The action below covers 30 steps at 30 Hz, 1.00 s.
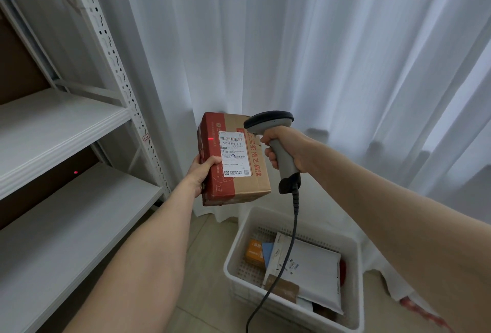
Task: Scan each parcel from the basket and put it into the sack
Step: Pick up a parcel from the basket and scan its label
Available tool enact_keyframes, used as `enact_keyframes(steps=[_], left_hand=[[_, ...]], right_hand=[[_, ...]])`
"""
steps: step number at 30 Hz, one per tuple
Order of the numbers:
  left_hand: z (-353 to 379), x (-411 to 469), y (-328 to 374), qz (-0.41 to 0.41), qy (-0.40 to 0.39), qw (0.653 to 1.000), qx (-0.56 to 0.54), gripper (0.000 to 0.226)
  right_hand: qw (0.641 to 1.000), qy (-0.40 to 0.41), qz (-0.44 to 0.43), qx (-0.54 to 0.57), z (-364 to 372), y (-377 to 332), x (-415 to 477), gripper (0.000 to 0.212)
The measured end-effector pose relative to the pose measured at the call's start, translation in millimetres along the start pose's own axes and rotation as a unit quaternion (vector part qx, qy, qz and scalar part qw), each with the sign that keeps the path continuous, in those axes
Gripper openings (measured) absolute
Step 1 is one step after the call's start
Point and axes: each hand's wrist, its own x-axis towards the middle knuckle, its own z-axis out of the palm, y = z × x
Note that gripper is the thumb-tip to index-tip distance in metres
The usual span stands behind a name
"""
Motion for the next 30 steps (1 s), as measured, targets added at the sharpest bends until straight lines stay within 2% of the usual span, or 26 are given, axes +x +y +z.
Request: enact_keyframes(steps=[7, 12, 16, 22, 26, 30], left_hand=[[-3.7, -5.3, 0.5, 0.000, 0.005, 1.000, -0.005, 0.063], [-7.9, -19.6, -0.8, -0.002, 0.025, 1.000, -0.001, 0.063], [-13.1, -44.7, -1.9, -0.011, 0.055, 0.998, -0.004, 0.058], [-35.1, -110.8, -6.0, -0.049, 0.133, 0.990, 0.002, 0.054], [-55.0, -167.6, -14.4, -0.059, 0.197, 0.979, 0.003, 0.051], [-82.9, -225.1, -31.2, -0.080, 0.265, 0.961, -0.014, 0.055]], right_hand=[[1.000, -0.002, 0.008, 0.011, 6.8, 8.2, 12.9, 0.006], [0.999, -0.020, 0.012, 0.026, 13.7, 19.3, 27.6, 0.016], [0.998, 0.018, 0.004, 0.063, 24.7, 28.9, 35.4, 0.024], [0.998, 0.049, 0.004, 0.039, 41.2, 54.6, 30.5, 0.019], [1.000, 0.011, 0.013, -0.009, 63.1, 77.8, 18.0, 0.032], [0.992, -0.095, 0.072, -0.029, 99.9, 104.9, -2.8, 0.020]])
